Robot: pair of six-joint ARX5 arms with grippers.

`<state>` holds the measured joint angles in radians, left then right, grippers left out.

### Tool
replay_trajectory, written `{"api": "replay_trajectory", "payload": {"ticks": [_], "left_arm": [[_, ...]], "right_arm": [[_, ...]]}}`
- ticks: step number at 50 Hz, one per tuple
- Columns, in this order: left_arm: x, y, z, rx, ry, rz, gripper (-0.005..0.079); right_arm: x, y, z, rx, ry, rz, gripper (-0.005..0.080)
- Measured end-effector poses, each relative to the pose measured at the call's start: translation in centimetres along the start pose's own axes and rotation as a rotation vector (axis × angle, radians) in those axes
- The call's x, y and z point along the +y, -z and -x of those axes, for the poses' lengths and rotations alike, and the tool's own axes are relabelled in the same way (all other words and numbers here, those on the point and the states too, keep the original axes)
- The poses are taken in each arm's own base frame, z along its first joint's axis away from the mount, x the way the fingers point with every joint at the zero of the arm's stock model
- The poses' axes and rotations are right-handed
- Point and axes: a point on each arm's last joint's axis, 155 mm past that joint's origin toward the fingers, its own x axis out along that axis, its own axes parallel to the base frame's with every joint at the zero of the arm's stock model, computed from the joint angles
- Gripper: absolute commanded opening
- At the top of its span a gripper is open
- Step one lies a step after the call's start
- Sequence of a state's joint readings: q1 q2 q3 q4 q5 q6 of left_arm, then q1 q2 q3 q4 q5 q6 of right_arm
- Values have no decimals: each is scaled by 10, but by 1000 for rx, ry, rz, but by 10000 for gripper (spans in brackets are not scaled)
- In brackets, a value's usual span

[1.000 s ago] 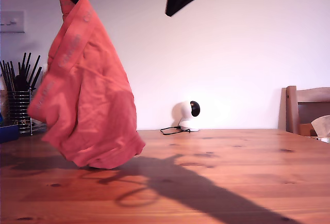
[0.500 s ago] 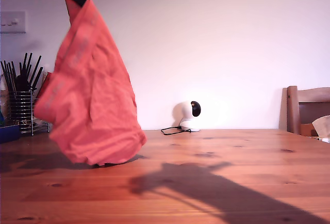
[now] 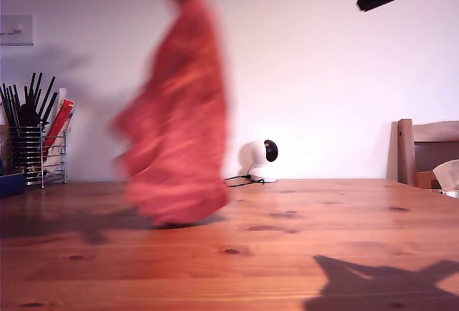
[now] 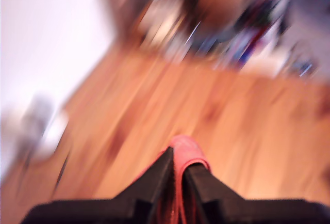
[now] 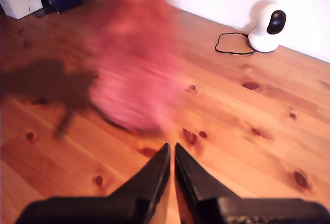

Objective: Fold the underwear in front of you. After folding it, place it to the left side.

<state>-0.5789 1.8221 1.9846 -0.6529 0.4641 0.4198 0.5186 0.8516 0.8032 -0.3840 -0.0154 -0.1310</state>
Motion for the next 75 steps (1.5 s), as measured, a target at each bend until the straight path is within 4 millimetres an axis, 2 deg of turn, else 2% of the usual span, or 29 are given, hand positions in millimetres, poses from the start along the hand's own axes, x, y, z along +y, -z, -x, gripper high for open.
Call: {"api": "replay_trajectory", "payload": {"ticks": [3, 7, 10, 13, 20, 26, 30, 36, 40, 43, 47, 51, 55, 61, 70, 75], "left_arm": [[-19, -21, -8, -57, 22, -47, -21], [-26, -31, -13, -73, -3, -76, -21], [-18, -23, -14, -32, -47, -67, -21], [-1, -4, -9, 33, -96, -36, -21], [57, 63, 15, 214, -200, 86, -21], [83, 135, 24, 383, -204, 254, -21], [78, 185, 14, 501, -142, 364, -21], [50, 261, -25, 688, -13, 450, -21], [31, 299, -51, 769, 52, 464, -21], [20, 316, -64, 803, 72, 458, -21], [18, 316, -71, 800, 64, 433, -21], [20, 298, -75, 752, 34, 444, -21], [24, 280, -71, 709, 15, 477, -21], [31, 255, -66, 632, -15, 627, -21], [30, 235, -72, 536, 10, 858, -21], [28, 220, -78, 480, 46, 919, -21]], "right_arm": [[0, 3, 0, 11, -1, 0, -12], [1, 5, 0, 20, -3, 0, -12], [1, 6, 0, 22, -3, 0, -12], [1, 7, 0, 28, -4, 0, -12], [2, 7, 0, 27, -8, 0, -12], [11, 5, 1, 17, -61, -2, -12], [21, 2, 1, 6, -111, -2, -12], [27, 1, 2, 1, -147, -6, -9], [30, 3, 0, 9, -162, -31, 12], [32, 6, -5, 26, -174, -42, 37], [38, 15, -17, 66, -208, -57, 72], [47, 27, -34, 119, -255, -69, 95], [55, 40, -55, 167, -287, -78, 95], [67, 54, -76, 207, -330, -84, 120], [82, 46, -84, 172, -362, -79, 147], [85, 39, -85, 145, -368, -70, 147]]}}
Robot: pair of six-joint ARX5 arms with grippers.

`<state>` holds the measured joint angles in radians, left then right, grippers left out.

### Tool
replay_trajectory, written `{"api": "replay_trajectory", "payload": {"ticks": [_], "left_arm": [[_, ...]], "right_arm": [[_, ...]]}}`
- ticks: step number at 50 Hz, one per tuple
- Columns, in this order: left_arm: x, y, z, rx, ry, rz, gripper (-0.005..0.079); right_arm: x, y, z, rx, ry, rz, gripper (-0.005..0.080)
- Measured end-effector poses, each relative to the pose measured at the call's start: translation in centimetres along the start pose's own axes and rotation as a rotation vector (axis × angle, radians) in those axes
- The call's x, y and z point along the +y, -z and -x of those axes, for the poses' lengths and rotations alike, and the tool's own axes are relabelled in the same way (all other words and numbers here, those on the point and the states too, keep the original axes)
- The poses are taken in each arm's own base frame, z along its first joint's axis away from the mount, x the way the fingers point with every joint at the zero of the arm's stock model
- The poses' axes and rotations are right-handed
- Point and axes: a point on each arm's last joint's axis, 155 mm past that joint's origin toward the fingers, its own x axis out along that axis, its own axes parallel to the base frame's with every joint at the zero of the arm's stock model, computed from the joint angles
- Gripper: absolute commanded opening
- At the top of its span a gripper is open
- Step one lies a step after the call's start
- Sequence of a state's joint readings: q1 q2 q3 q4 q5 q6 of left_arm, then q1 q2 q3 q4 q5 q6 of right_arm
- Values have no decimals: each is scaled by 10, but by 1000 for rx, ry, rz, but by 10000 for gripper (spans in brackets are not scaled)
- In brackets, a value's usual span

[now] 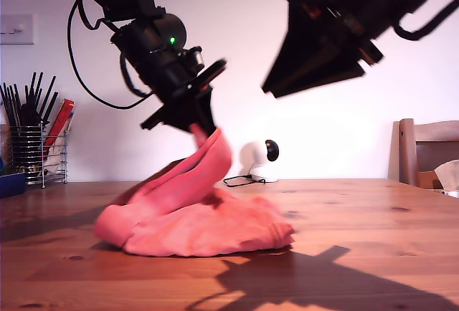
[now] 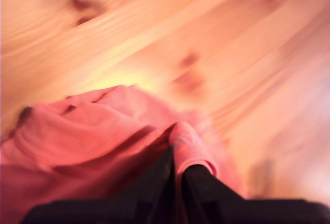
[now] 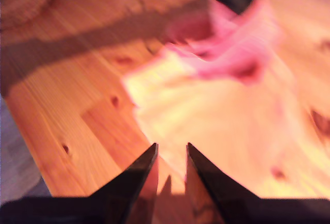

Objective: Fold the underwear in front of you. After folding it, place it to the left side.

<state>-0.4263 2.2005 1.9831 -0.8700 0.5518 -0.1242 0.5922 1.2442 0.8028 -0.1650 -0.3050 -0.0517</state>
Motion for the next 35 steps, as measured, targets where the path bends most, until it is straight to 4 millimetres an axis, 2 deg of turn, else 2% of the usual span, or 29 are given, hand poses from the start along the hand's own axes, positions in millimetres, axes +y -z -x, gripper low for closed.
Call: {"api": "replay_trajectory", "payload": {"ticks": [9, 10, 20, 28, 35], "left_arm": [[-12, -16, 1, -55, 63, 113, -21], [-11, -17, 1, -56, 67, 167, -21], [-21, -13, 4, -24, 133, 304, -21], [-33, -18, 8, -18, 215, 378, -21], [-36, -28, 11, -50, 241, 372, -21]], "right_arm": [[-3, -2, 0, -9, 20, -24, 174], [-4, -3, 0, -10, 28, -26, 179], [-18, -8, -1, -33, 100, -28, 183], [-23, 0, -16, -12, 104, -75, 182], [-38, 5, -29, -30, 165, -156, 182]]}}
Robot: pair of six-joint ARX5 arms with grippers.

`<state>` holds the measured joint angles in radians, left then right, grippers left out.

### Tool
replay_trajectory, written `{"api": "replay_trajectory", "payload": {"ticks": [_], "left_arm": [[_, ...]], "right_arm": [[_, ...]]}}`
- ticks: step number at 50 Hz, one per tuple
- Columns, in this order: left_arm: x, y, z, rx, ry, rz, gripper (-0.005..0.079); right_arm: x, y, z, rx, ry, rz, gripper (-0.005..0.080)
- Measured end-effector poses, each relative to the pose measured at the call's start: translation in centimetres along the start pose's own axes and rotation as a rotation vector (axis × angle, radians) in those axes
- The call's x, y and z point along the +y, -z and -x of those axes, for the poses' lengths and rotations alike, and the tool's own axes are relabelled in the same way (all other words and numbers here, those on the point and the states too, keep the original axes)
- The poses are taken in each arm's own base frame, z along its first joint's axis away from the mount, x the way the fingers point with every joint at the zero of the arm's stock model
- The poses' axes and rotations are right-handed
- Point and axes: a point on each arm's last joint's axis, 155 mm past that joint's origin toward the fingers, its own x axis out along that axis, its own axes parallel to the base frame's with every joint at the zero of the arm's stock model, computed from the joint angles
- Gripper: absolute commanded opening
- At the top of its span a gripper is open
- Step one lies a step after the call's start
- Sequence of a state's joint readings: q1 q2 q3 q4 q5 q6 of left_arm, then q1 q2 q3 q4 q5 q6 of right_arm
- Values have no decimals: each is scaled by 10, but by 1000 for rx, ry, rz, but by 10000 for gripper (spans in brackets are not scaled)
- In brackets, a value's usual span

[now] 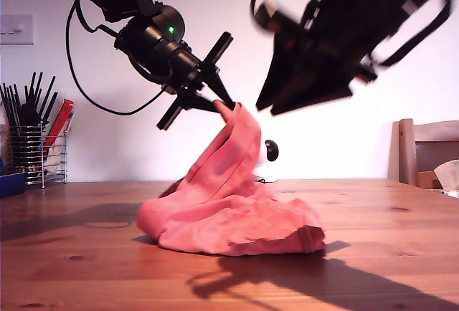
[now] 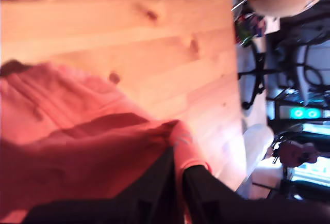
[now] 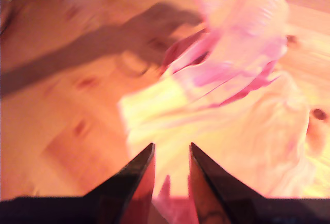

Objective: Fold the underwear in front of you. After folding it, place it to the left side.

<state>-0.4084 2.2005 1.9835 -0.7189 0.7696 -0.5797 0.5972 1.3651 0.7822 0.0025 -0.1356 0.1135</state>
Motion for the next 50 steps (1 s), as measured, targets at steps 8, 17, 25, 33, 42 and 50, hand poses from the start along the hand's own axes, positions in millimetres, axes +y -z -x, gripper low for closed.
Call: {"api": "replay_trajectory", "payload": {"ticks": [8, 17, 25, 33, 42, 50], "left_arm": [[-19, -23, 7, -66, 96, 56, -21], [-38, -35, 11, -91, 181, 78, -21], [-42, -33, 12, -83, 200, 44, -21], [-46, -33, 12, -78, 214, 28, -21], [-56, -24, 14, -41, 264, -38, -21], [-60, -21, 12, -33, 277, -88, -21]], "right_arm": [[-16, 15, -2, 10, 79, -112, 182], [-16, -17, 0, -123, 71, -177, 182], [-19, -4, -1, -73, 92, -165, 182], [-28, 10, -2, -21, 120, -174, 182], [-24, 12, -4, -9, 96, -136, 182], [-12, 52, -19, 143, 22, -108, 186]]}}
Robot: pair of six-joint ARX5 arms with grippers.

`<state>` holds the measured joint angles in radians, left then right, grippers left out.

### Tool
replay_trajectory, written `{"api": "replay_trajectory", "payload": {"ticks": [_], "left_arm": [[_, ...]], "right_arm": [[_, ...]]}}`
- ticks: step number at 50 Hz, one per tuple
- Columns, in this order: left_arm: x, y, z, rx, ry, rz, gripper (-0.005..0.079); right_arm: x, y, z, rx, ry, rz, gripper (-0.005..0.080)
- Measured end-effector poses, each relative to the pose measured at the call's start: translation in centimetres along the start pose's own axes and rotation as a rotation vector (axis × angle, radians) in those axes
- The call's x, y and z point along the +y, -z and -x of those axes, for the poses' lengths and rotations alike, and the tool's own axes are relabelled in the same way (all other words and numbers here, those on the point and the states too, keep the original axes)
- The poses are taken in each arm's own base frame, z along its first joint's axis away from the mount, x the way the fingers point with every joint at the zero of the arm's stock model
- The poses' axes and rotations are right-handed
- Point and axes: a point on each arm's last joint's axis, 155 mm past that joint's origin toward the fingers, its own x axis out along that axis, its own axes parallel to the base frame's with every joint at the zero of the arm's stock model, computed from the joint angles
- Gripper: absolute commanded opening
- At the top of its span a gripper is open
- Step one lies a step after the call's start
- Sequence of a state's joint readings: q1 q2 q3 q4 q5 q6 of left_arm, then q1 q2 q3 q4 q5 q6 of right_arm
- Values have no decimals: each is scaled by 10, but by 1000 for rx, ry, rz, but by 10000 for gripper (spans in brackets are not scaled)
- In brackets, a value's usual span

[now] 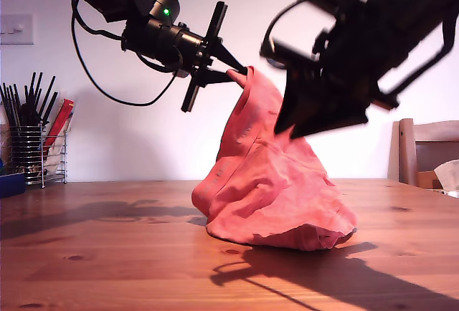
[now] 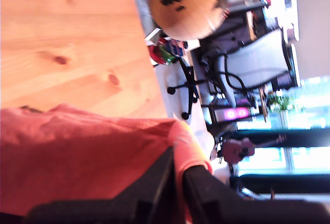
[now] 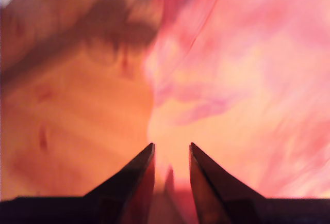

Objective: Fold the underwear in front of you. After folding it, place it to the left side.

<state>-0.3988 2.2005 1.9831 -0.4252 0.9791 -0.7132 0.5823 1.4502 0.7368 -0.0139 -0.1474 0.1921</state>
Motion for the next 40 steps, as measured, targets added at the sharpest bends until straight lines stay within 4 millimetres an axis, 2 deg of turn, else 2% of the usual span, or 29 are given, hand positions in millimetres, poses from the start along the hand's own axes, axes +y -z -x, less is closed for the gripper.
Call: {"api": "replay_trajectory", "payload": {"ticks": [5, 8, 21, 31, 36, 40], "left_arm": [[2, 2, 0, 8, -8, -10, -21], [4, 3, 1, 11, -14, -19, -21], [15, 7, 5, 20, -51, -30, -21], [16, 5, 6, 17, -51, -32, -21], [16, 5, 6, 17, -51, -32, -21], [16, 5, 6, 17, -51, -32, -21]], "right_arm": [[-1, 33, -15, 119, -20, -9, 259], [0, 44, -20, 159, -37, -4, 305], [1, 49, -19, 178, -50, 20, 343], [-6, 62, -22, 227, -34, 8, 353], [-13, 75, -27, 269, -5, 2, 353], [-16, 77, -28, 275, 12, 3, 361]]}}
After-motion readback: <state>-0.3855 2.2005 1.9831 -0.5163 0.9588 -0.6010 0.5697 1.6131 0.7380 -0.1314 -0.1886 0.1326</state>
